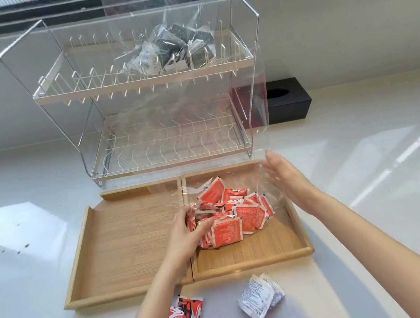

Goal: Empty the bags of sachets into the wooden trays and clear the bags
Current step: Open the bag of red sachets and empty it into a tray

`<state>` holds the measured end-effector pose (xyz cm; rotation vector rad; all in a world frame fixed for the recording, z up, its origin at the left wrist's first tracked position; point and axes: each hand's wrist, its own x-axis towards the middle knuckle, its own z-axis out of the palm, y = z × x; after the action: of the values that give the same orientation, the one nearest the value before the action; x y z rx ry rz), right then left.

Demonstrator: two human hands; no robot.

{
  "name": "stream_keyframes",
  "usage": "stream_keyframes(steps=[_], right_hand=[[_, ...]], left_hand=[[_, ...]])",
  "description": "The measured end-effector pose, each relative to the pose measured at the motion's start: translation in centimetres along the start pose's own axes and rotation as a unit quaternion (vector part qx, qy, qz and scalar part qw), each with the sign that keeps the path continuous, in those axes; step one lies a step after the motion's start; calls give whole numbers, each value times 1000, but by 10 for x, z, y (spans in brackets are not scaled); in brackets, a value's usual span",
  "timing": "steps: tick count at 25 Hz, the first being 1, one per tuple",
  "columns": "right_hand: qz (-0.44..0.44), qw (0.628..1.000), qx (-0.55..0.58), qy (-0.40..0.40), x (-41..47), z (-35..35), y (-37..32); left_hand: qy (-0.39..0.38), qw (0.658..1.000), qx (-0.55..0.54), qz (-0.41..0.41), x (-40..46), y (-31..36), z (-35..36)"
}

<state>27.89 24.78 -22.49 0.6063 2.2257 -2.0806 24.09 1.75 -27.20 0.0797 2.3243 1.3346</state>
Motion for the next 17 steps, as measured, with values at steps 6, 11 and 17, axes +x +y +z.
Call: stream_keyframes(steps=[6,11,17], right_hand=[[75,988,-125,-54,-13,6,37],[-20,927,-373,-28,-19,11,45],[-30,951,-302,67,-30,9,43]], left_hand=[[-3,998,26,48,-8,-8,5],[-71,982,152,81,-14,-11,1],[-7,974,159,163,-24,-6,6]])
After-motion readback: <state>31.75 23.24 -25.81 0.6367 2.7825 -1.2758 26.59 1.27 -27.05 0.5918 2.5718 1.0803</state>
